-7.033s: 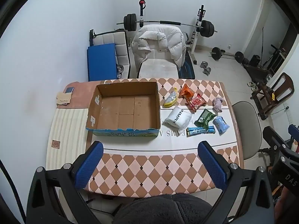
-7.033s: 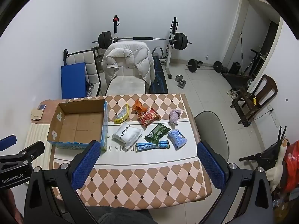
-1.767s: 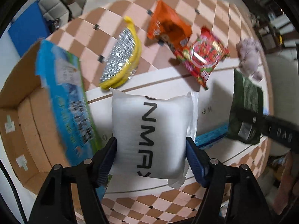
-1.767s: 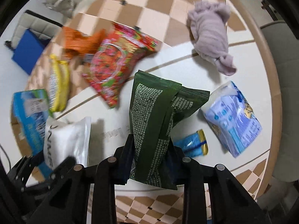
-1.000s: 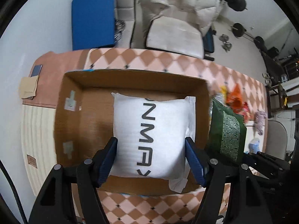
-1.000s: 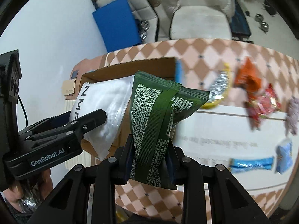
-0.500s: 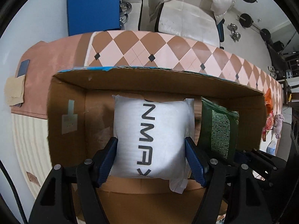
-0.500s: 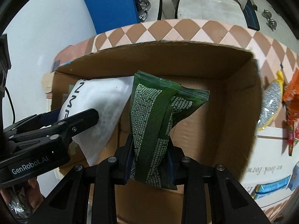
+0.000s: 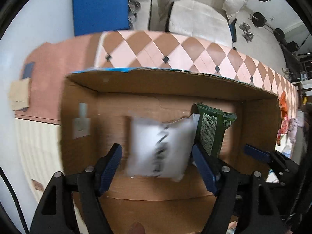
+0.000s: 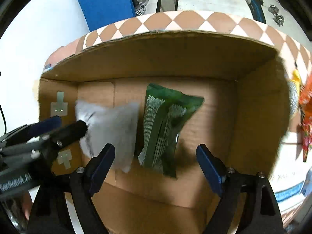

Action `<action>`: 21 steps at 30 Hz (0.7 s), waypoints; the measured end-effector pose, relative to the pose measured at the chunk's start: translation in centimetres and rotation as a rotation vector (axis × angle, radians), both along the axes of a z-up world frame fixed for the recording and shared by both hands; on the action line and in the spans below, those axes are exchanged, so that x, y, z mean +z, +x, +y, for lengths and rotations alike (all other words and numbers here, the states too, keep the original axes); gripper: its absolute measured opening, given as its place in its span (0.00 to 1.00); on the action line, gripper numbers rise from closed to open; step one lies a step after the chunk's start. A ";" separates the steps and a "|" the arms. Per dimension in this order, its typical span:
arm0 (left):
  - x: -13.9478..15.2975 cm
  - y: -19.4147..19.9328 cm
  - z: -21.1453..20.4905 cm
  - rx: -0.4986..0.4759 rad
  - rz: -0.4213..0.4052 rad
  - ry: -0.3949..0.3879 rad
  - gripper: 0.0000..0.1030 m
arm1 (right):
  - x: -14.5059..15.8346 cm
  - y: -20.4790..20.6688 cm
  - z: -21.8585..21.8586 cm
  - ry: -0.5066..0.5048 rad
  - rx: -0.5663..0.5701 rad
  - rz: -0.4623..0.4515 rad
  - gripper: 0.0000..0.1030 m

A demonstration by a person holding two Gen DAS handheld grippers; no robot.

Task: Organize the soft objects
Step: 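Carry both bags over the cardboard box and open both tools to drop them, then move both open tools from the box back toward the remaining snacks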

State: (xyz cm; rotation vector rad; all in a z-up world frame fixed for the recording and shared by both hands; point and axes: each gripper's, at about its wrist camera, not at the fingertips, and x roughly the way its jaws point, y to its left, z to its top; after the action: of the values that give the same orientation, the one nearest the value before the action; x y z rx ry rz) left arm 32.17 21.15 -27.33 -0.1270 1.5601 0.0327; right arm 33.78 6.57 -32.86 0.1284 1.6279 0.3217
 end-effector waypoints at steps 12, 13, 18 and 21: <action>5.1 -7.0 0.7 0.013 -0.141 0.070 0.96 | 6.7 -6.8 -1.1 -0.131 -0.029 -0.162 1.00; 5.4 -7.5 0.9 0.017 -0.150 0.073 0.96 | 7.3 -7.7 -0.9 -0.138 -0.035 -0.182 1.00; 7.9 -11.0 1.0 0.029 -0.211 0.117 0.96 | 9.9 -10.5 -0.9 -0.145 -0.046 -0.248 1.00; 8.9 -12.7 1.0 0.049 -0.218 0.112 0.96 | 11.1 -12.2 -0.9 -0.125 -0.040 -0.260 1.00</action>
State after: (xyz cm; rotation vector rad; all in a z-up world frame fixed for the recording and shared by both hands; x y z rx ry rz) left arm 19.51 22.19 -18.39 -0.0775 1.3337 0.1405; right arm 21.57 5.64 -21.71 0.0228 1.3817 0.1957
